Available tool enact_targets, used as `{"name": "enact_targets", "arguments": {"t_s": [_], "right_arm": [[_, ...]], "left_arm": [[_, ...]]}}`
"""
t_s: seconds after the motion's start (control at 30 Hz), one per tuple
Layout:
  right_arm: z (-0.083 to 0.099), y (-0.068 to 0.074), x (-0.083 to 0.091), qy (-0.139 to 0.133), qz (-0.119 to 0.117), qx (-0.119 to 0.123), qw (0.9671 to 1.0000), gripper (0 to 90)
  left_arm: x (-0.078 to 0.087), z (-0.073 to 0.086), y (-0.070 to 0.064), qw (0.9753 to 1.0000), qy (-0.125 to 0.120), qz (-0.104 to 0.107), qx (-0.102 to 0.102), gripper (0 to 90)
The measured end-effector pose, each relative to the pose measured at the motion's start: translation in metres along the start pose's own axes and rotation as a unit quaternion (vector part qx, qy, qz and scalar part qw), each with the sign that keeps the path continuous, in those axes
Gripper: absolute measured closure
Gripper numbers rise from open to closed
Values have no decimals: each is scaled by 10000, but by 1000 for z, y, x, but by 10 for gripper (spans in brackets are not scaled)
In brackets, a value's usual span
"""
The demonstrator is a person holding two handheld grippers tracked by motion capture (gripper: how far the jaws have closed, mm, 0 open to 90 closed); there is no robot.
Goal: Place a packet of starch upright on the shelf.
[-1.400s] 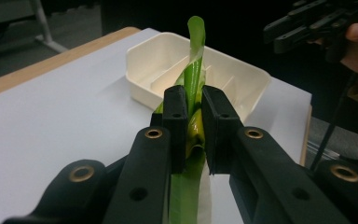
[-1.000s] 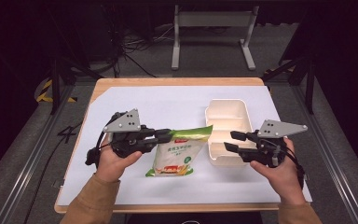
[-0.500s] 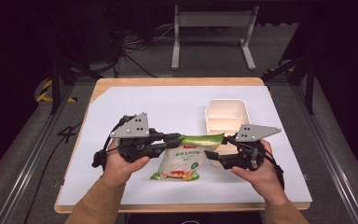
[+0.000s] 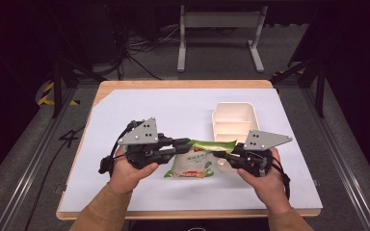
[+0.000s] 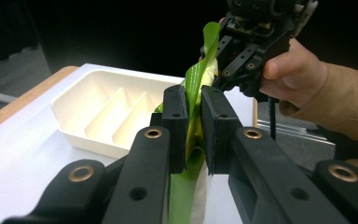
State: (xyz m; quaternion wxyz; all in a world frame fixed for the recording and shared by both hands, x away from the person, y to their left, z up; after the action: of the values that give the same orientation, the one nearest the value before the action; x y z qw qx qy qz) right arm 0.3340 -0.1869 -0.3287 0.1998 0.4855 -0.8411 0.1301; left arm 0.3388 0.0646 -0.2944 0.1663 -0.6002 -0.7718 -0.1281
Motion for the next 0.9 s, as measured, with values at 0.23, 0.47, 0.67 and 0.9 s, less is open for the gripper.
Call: {"name": "enact_targets", "arguments": {"t_s": [0.23,0.47,0.67,0.9], "right_arm": [[-7,4,0,42,67,92,9999,881],[-23,5,2,3,117,260,9996,885],[-37,4,6,126,200,409,9989,885],[-47,-4,14,210,332,443,9982,886]], "left_arm": [[7,0,3,9998,-94,-167,64,797],[16,1,4,9993,-271,-226,97,743],[24,3,8,9985,-431,-275,198,668],[33,6,17,9963,-594,-516,345,532]]}}
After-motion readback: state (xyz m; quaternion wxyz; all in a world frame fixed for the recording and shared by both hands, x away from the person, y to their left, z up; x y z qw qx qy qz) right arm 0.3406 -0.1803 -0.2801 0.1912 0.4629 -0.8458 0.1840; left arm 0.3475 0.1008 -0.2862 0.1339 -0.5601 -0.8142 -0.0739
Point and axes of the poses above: each handheld gripper's, and its own axes: x roughly backward along the jaws, z roughly out of its underside, y roughly to its left, the point moved 3 cm from there along -x, roughly forward along the jaws, and after that the axes turned 5 degrees about y, right-handed, at the moved point
